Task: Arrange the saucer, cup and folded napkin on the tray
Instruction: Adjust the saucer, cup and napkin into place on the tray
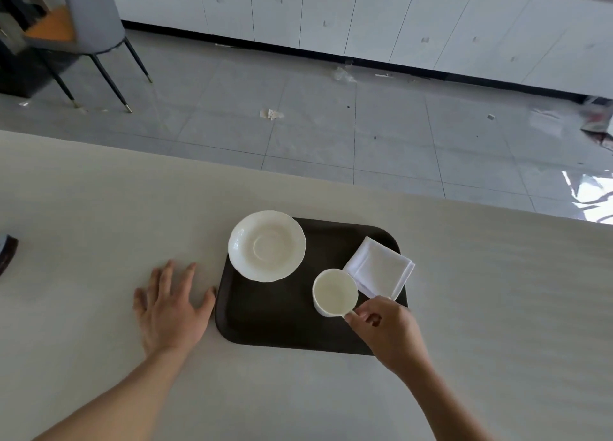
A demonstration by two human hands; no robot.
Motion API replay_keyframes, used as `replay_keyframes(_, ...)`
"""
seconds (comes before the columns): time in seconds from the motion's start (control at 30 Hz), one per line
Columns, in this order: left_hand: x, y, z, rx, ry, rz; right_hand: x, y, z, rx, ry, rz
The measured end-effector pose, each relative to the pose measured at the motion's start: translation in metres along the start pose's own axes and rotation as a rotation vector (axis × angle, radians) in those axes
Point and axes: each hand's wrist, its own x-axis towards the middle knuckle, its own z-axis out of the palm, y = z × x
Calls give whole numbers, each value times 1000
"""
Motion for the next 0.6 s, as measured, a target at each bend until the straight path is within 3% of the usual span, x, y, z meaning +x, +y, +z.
replay_keyframes(0.2, -1, 1, -3, -13, -15, 3, 0, -12, 14, -35, 108, 55)
replay_keyframes(0.6, 0, -2, 1, -5, -10, 8, 26, -41, 36, 247, 203, 294)
